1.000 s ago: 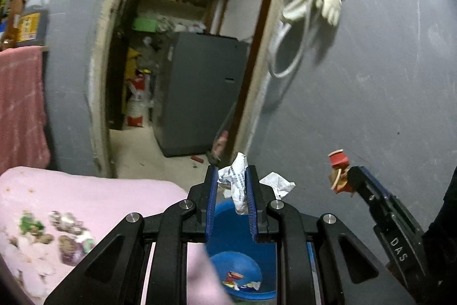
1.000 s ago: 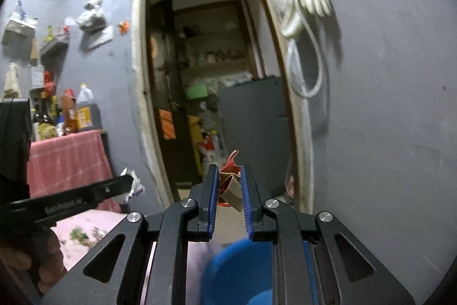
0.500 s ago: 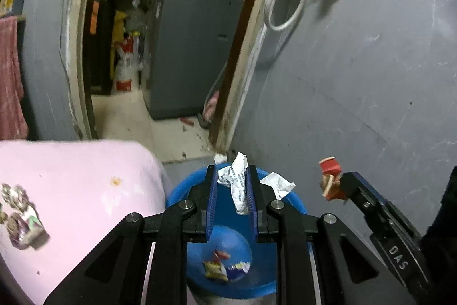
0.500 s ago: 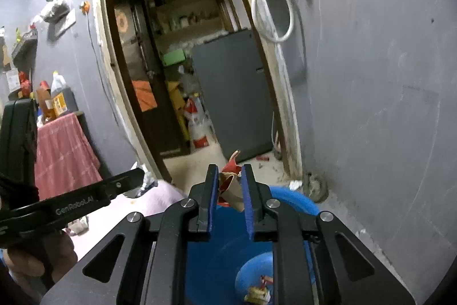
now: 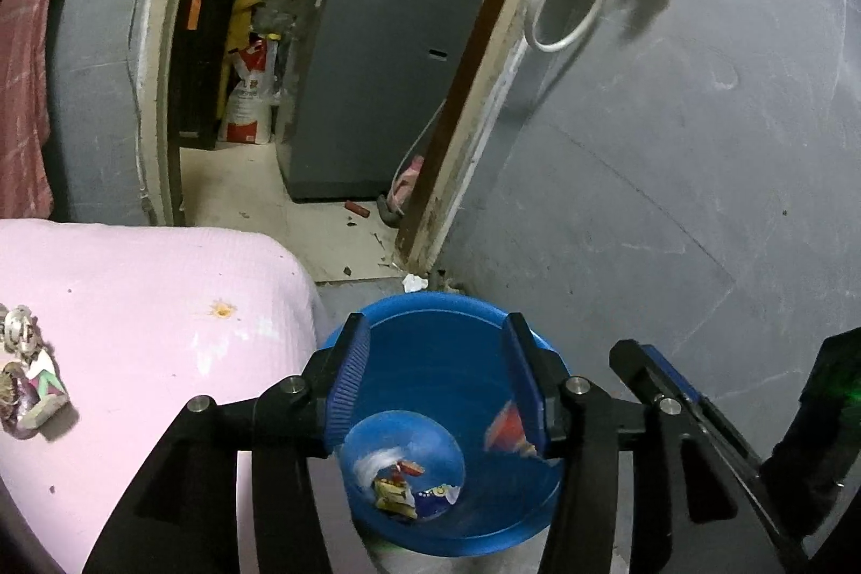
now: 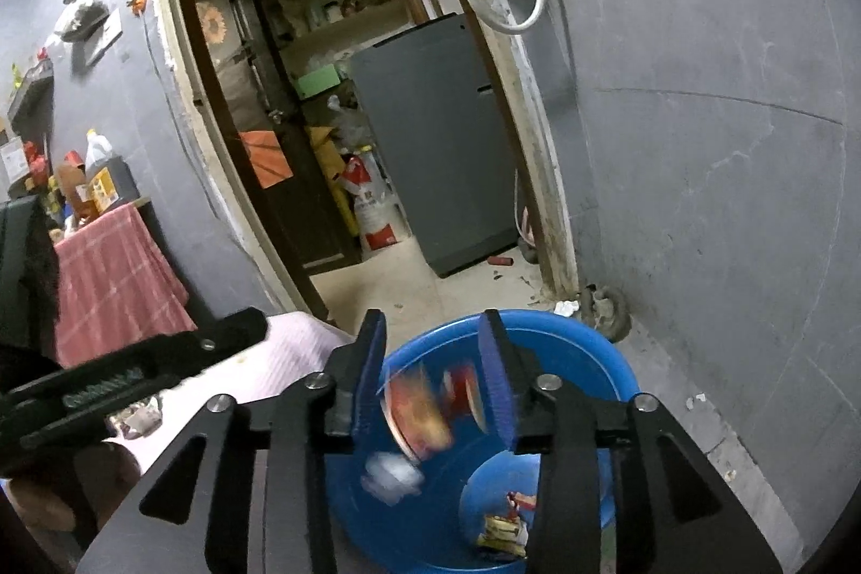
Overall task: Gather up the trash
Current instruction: 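Open both tools to drop the foil and wrapper into the bucket, then bring both open tools back over the trash pile on the bed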
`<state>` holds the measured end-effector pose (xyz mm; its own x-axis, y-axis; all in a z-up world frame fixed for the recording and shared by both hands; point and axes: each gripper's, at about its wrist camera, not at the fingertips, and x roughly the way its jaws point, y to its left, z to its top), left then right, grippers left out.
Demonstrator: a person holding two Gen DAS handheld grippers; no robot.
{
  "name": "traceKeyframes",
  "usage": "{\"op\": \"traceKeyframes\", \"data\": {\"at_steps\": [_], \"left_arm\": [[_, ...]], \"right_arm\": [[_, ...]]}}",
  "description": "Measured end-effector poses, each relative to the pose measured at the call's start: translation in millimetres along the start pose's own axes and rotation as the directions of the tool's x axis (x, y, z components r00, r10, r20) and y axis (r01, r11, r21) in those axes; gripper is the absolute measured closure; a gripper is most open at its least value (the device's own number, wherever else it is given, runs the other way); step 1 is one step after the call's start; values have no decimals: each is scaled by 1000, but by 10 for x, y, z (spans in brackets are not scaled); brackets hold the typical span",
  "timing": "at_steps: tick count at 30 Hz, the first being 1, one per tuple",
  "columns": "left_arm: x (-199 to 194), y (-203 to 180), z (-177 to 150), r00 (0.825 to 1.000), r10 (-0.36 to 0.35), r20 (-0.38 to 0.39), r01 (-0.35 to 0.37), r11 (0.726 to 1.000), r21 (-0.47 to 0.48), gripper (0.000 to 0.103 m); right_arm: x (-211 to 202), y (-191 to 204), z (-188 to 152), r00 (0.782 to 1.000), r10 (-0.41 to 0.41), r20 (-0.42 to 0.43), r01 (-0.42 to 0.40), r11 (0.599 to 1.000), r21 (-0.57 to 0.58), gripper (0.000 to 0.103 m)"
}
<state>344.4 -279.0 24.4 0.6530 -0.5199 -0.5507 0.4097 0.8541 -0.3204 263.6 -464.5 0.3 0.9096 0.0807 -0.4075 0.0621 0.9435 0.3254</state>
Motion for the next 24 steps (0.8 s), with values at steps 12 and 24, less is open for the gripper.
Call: {"op": "traceKeyframes", "data": {"at_steps": [12,24], "left_arm": [[-783,342,133,966,143,216,-148,989,6,8],[-1794,895,77,873,287,394,-297,954,-37,2]], "right_arm": [[-276,265,165,989,25,144,-20,999,-33,22],[-543,1057,319,955,130,265,-93,985,-148,0]]}}
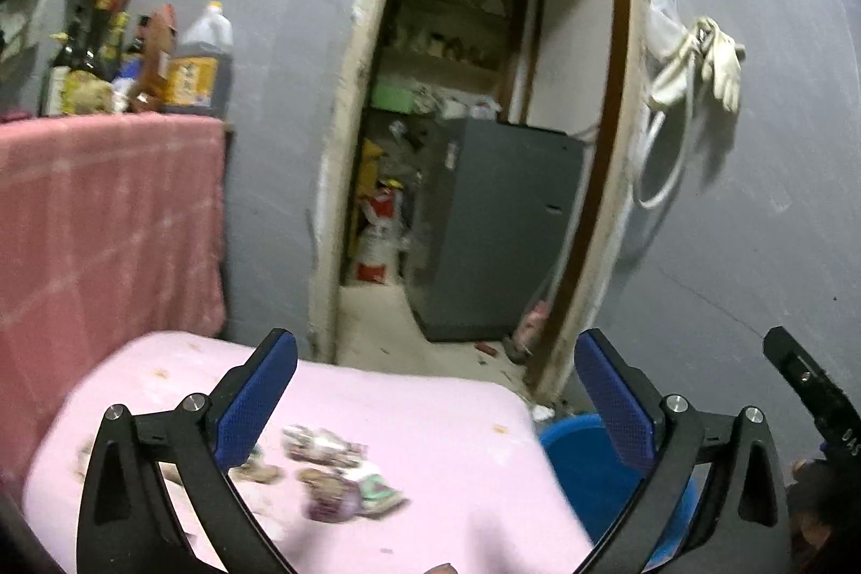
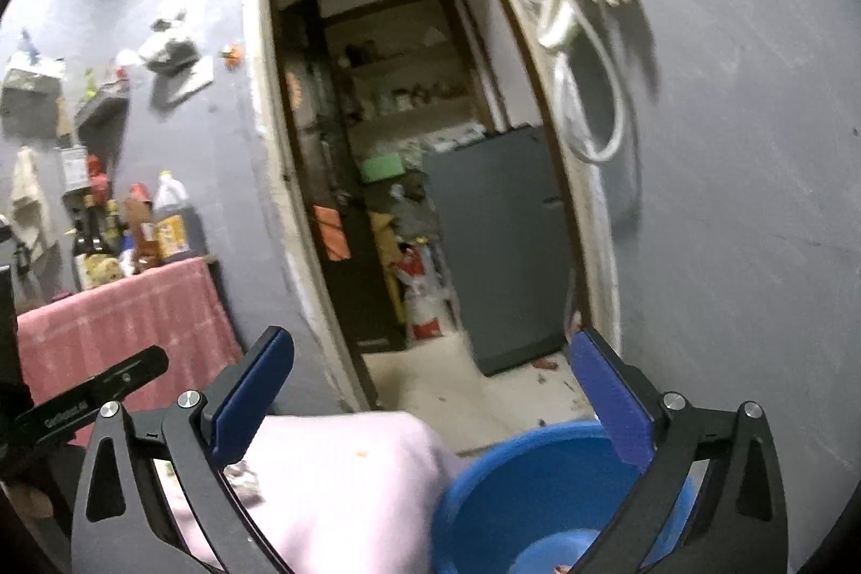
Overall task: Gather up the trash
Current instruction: 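Bring both open tools back over the trash pile on the bed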
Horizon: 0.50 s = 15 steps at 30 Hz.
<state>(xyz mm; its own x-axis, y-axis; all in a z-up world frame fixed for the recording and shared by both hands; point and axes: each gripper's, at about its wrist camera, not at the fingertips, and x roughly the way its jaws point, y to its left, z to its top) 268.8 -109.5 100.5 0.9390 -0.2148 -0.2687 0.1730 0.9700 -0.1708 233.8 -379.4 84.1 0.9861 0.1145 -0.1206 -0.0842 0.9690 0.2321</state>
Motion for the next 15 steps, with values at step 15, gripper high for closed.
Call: {"op": "traceKeyframes", "data": {"at_steps": [15], "left_arm": [[-628,934,49,984,149,96,-154,987,52,2]], "right_arm": [[-5,1245,-129,976,209,56,-194,959,-207,0]]}}
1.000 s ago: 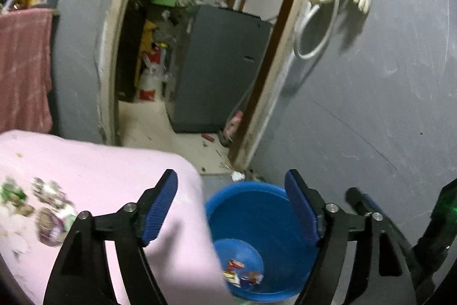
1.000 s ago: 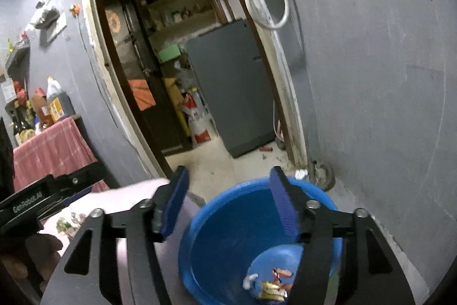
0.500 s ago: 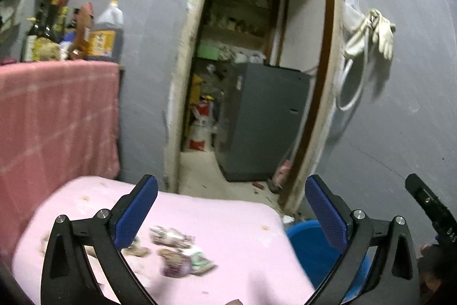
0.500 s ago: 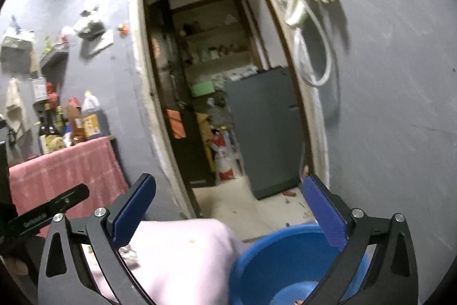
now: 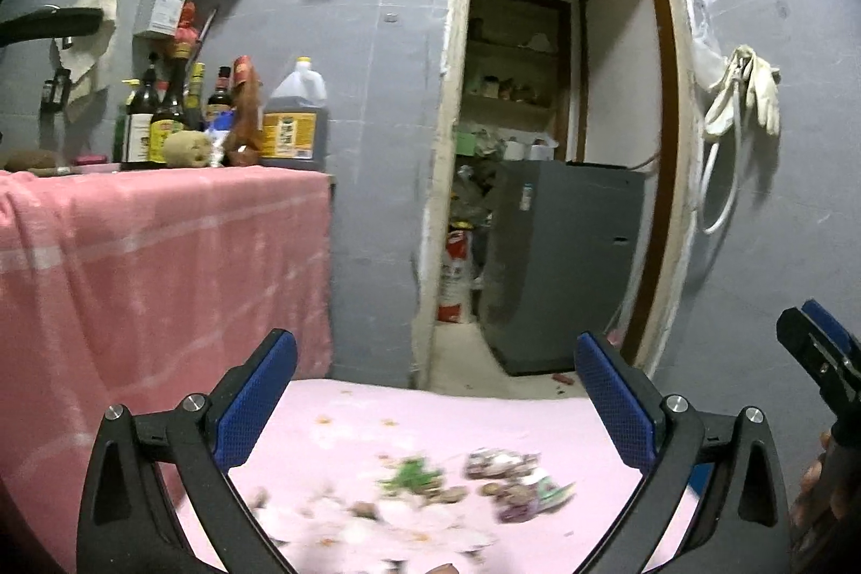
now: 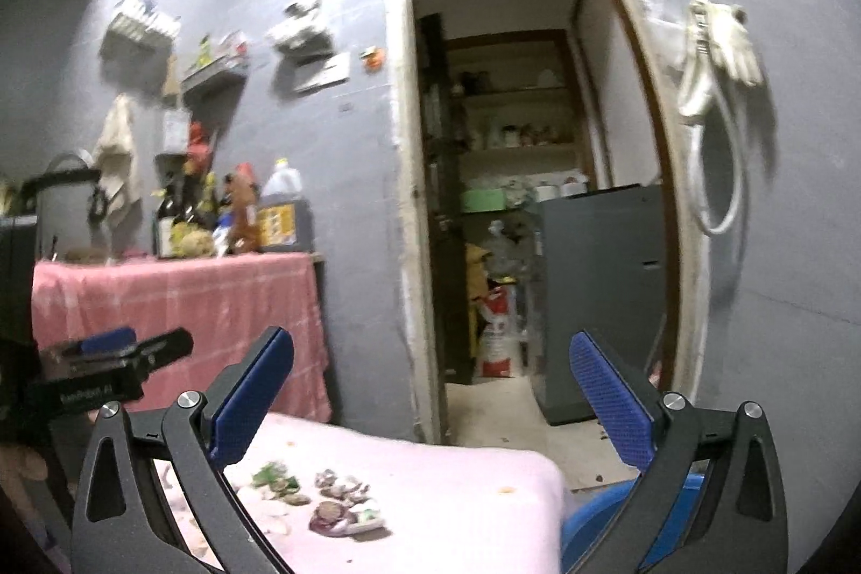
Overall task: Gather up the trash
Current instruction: 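Bring both open tools back over the trash pile on the bed, then grasp the green-white paper with the left tool while the right grasps the pink-green wrapper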
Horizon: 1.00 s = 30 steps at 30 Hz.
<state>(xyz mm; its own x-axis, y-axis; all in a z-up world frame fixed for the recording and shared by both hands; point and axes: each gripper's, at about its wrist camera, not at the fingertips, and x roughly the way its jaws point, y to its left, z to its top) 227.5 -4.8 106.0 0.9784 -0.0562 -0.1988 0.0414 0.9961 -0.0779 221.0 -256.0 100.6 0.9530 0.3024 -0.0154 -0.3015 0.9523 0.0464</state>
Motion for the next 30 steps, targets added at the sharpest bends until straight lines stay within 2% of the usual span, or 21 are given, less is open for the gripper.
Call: {"op": "traceKeyframes", "data": {"at_steps": [4,7,14,18,22,24,25,27,30], "left_arm": [[16,182,-119,999,35,-2,-35,999,36,2],[90,329,-222,999,46,-21,-45,998,41,2],[392,461,-509,989,27,-145,-22,999,36,2],[618,485,-659,964,-11,-265,21,999,33,2],[830,487,-776,937,-9,-349,28,998,49,2],[912,469,-822,922,-10,-386,37,997,63,2],[936,462,-841,919,-15,-395,46,997,69,2],[956,452,-885,916,-27,-399,61,995,74,2],[1007,408,-927,904,-48,-425,91,993,81,2]], "right_arm": [[142,178,-129,999,27,-27,-28,998,-61,0],[258,248,-231,997,44,-66,-48,997,-64,0],[539,253,-474,976,73,-206,-77,997,-11,0],[686,234,-616,956,69,-285,-71,997,5,0],[817,195,-732,932,40,-361,-36,999,18,0],[877,157,-791,916,36,-400,-28,999,27,5],[904,149,-816,908,34,-418,-24,999,28,7],[950,138,-854,896,38,-443,-26,999,32,18],[1006,127,-903,877,44,-479,-32,999,33,27]]}}
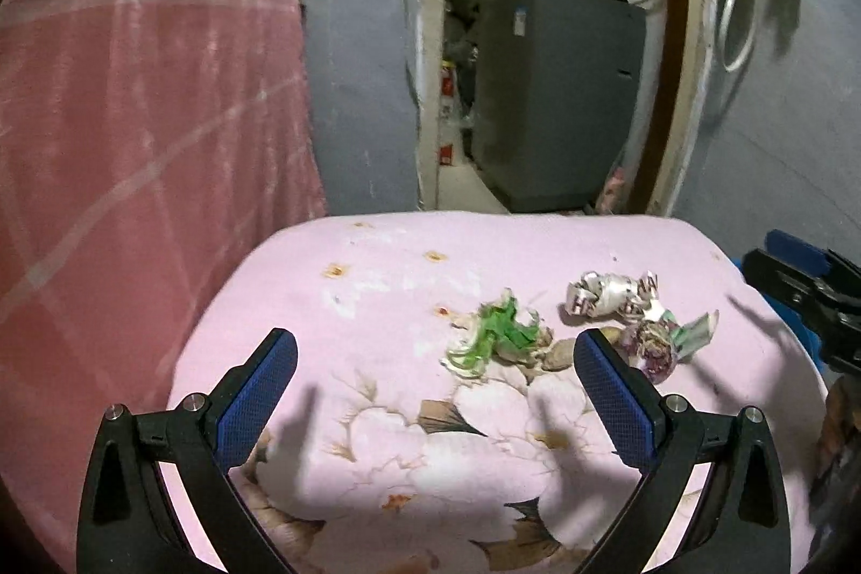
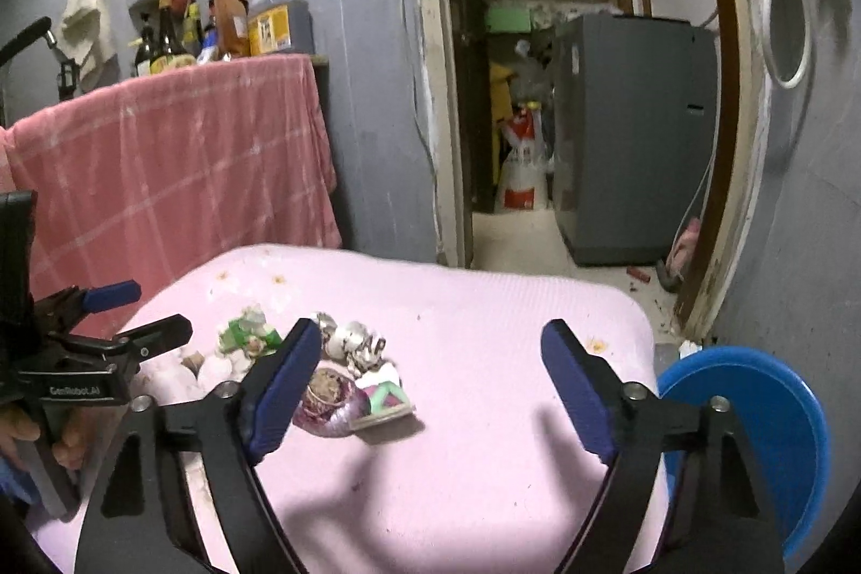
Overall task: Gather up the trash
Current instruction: 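Grasp the green-white paper with the left tool while the right grasps the pink-green wrapper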
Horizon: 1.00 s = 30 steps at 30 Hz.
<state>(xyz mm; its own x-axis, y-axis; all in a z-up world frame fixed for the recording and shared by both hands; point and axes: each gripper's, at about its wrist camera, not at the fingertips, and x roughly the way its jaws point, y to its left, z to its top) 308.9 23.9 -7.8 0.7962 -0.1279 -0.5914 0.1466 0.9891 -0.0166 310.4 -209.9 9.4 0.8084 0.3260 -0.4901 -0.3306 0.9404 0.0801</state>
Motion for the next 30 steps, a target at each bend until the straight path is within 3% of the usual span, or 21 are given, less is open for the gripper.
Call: {"op": "traceKeyframes", "data": {"at_steps": [3,5,7,13,17,22,25,30], "left_arm": [[69,-28,38,1000,-17,-18,17,1000,8,4],[138,-57,67,999,-29,-46,30,999,23,22],[230,-86,91,995,-53,-88,56,998,36,32],[424,-119,148,982,-112,-151,117,993,26,42],[527,-96,170,970,-145,-195,147,989,-5,61],[531,-53,184,961,-179,-210,178,984,-28,69],[551,-86,186,955,-195,-224,194,981,-24,74],[556,-77,180,951,-207,-231,203,978,-38,75]], "right_arm": [[91,-14,-14,999,12,-47,-12,1000,3,32],[148,-52,-47,996,34,-84,-32,999,23,32],[207,-82,-75,992,48,-117,-43,998,46,34],[290,-88,-112,981,83,-175,-74,996,57,48],[346,-43,-131,971,107,-216,-101,994,39,51],[434,18,-144,957,120,-264,-121,993,14,53],[476,39,-163,948,129,-291,-133,991,7,61],[506,28,-175,935,173,-309,-175,984,24,71]]}}
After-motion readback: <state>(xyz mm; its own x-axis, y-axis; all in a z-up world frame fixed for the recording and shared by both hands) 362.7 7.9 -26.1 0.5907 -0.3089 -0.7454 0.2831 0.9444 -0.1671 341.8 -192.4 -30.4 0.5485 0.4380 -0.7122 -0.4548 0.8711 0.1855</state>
